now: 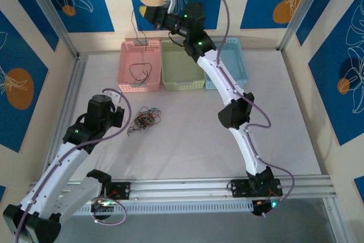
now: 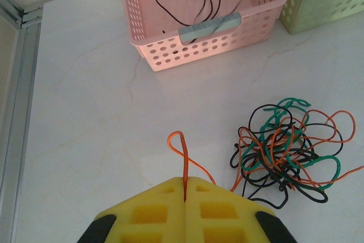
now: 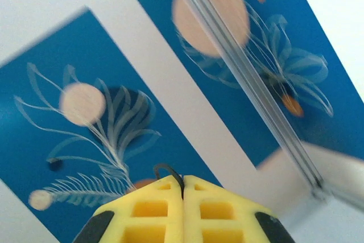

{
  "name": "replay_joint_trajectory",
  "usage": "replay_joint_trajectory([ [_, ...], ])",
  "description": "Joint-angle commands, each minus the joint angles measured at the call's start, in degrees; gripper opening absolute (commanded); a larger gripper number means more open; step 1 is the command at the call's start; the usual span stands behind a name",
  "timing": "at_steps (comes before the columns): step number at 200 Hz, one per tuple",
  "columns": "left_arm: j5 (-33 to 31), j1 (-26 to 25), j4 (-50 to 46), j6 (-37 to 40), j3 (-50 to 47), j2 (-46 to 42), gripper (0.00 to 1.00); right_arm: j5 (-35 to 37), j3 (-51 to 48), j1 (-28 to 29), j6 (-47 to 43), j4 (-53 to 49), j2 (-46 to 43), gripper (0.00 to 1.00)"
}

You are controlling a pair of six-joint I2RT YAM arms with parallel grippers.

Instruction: Untangle the cables

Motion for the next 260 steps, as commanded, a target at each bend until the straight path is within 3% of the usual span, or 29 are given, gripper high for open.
replay_joint_trajectory([
  [1,0.8,0.6,0.9,0.5,-0.5,0.1,0.0,3.5,0.5,-0.2,0.4,5.5,1.0,0.0],
  [116,2.0,0.6,0.9,0.4,-0.4,0.0,0.0,11.3,0.6,-1.4,5.8,11.4,18.7,0.0],
  [156,2.2,0.6,0.9,0.4,-0.4,0.2,0.0,10.9,3.1,-1.3,5.6,11.2,17.3,0.0],
  [208,2.1,0.7,0.9,0.4,-0.4,0.3,0.0,10.1,2.9,-0.5,1.8,12.4,7.6,0.0],
  [260,2.3,0.7,1.0,0.5,-0.4,0.5,0.0,8.0,3.0,-0.6,3.8,13.1,3.2,0.0],
])
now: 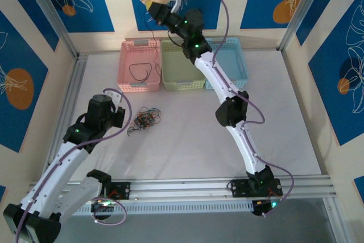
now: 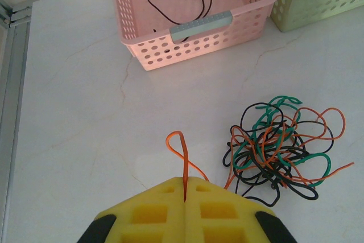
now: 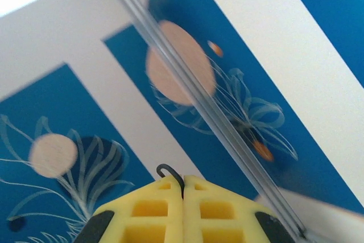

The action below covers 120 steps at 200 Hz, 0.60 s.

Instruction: Untangle the cables

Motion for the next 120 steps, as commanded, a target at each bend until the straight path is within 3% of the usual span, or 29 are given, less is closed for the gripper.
replay_joint_trajectory([
  [1,0.8,0.7,1.0,0.5,-0.4,0.2,0.0,-1.0,1.4,0.6,0.1,2.5,-2.6,0.0],
  [48,0.9,0.7,0.9,0.5,-0.5,0.2,0.0,2.1,0.2,1.0,-3.6,3.0,-1.0,0.0],
  [120,1.5,0.7,1.0,0.4,-0.5,0.2,0.0,9.7,0.5,0.6,-3.0,5.7,12.2,0.0],
])
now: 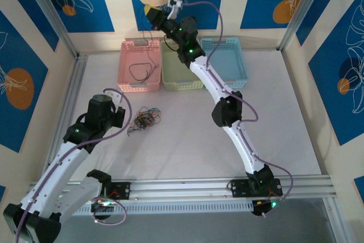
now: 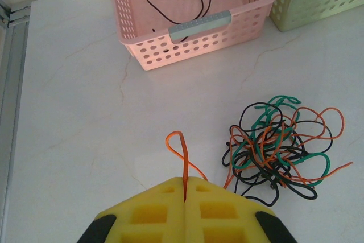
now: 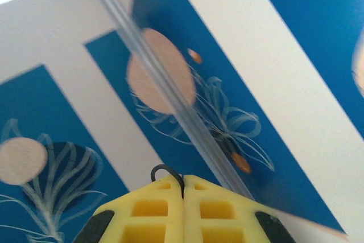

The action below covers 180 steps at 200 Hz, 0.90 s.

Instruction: Untangle the cables

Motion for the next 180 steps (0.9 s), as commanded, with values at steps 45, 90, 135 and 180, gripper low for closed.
replay_joint_trajectory([
  [45,1.8,0.7,1.0,0.3,-0.4,-0.1,0.0,0.8,-5.0,0.8,0.6,-1.8,7.7,0.0],
  [90,1.8,0.7,1.1,0.3,-0.4,-0.2,0.0,0.2,-5.0,1.9,-0.2,-7.0,9.1,0.0],
  [135,1.9,0.7,1.1,0.2,-0.4,-0.1,0.0,1.8,-4.2,2.2,-5.8,-18.7,9.0,0.0],
  [180,1.9,0.7,1.1,0.3,-0.5,-0.1,0.0,-1.6,-4.3,2.3,-10.3,-27.0,8.4,0.19],
])
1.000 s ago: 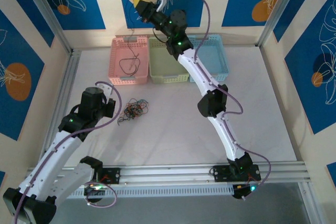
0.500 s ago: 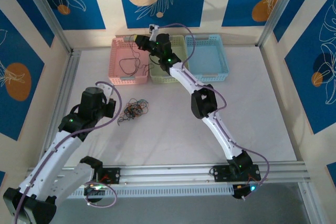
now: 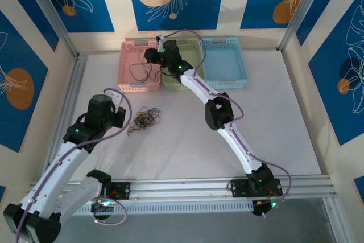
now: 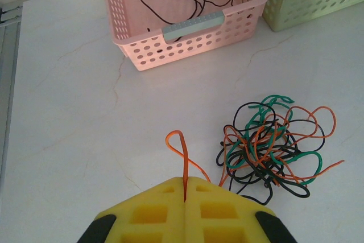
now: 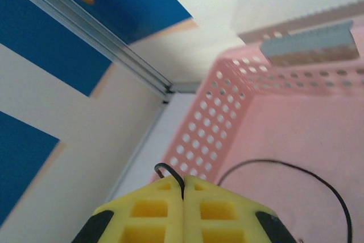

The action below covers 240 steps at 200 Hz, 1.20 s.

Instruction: Untangle the cables

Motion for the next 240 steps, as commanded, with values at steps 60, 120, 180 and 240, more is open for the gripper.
replay_joint_trajectory([
  [60,0.6,0.6,1.1,0.3,-0.5,0.0,0.0,-4.1,-0.2,1.4,-18.5,-20.5,-11.6,0.65],
  [120,0.5,0.6,1.1,0.4,-0.5,0.3,0.0,1.0,-7.7,0.5,-22.0,-33.2,-20.9,0.64],
  [180,0.7,0.6,1.0,0.4,-0.5,0.8,0.0,0.1,-10.0,-3.2,-16.2,-41.1,-18.0,0.63],
  [240,0.6,1.1,0.9,0.5,-0.5,1.0,0.0,-11.4,-10.7,-6.5,-9.7,-39.2,-13.4,0.57],
])
